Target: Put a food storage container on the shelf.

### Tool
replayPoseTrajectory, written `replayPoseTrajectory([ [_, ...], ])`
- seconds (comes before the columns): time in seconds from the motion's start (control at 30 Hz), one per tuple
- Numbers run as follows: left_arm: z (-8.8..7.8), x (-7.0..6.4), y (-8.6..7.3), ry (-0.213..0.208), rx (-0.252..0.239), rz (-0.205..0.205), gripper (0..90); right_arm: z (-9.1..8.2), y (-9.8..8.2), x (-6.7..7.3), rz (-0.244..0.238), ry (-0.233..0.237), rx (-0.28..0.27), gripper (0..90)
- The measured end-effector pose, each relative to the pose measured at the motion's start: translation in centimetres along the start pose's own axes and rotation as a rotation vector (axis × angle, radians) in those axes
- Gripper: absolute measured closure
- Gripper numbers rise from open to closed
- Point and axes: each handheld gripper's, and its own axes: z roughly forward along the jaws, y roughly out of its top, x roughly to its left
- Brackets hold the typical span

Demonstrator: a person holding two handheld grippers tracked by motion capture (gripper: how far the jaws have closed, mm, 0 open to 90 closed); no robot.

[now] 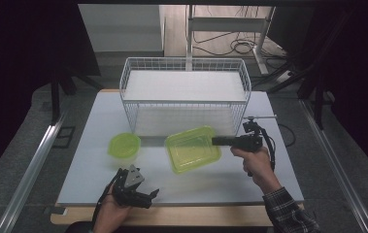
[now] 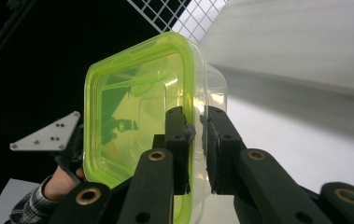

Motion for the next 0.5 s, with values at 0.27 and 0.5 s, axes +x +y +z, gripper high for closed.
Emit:
replayPoseTrajectory([
  [0.27, 0.1, 0.0, 0.0, 0.002, 0.006, 0.006, 3.0, -0.4, 1.4, 1.1, -0.015, 0.004, -0.039, 79.9],
  [0.5, 0.0, 0.0, 0.0, -0.002, 0.003, 0.002, 2.9, -0.7, 3.2, 2.4, -0.049, 0.007, -0.068, 79.9],
])
